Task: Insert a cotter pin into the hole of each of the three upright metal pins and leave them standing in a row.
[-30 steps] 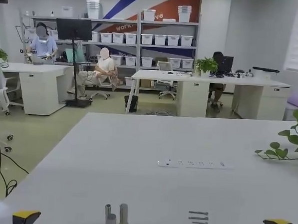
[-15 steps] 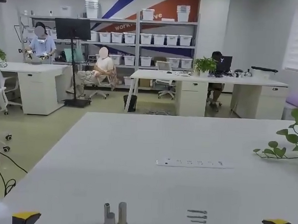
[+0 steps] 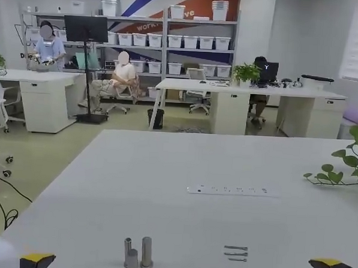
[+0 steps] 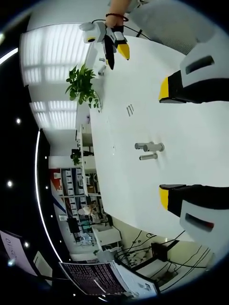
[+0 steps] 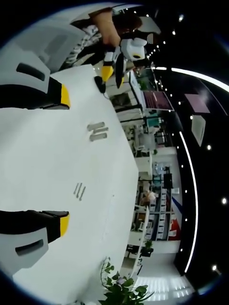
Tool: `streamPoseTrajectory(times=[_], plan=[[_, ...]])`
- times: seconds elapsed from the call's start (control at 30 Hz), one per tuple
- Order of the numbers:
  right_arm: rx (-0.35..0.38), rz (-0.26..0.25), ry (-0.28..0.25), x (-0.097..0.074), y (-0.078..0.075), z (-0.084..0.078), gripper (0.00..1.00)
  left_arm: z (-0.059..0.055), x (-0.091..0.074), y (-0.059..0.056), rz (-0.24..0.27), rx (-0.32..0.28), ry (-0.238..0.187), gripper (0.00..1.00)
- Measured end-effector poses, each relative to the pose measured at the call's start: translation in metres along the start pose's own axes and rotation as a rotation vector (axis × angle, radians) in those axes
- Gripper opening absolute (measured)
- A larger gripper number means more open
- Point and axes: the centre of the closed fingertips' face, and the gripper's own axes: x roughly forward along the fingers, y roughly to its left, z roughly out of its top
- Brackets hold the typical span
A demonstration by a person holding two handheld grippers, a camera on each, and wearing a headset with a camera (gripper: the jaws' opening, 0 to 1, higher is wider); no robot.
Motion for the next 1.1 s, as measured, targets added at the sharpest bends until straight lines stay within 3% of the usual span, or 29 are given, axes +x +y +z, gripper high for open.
streamPoseTrajectory(times=[0.33,0.6,0.83,1.1], plan=[[0.010,0.023,0.002,0.004,0.002,-0.002,0.78,-0.001,0.023,0.004,-0.022,0.023,-0.003,0.58],[0.009,0.043,0.012,0.011,0.001,-0.005,0.74,-0.005,0.052,0.006,-0.048,0.037,0.005,0.49],[0.022,0.059,0.029,0.017,-0.001,-0.011,0.72,-0.014,0.077,0.007,-0.061,0.060,0.033,0.43],[0.023,0.068,0.039,0.024,-0.005,-0.013,0.69,-0.025,0.105,0.011,-0.076,0.030,0.062,0.39]])
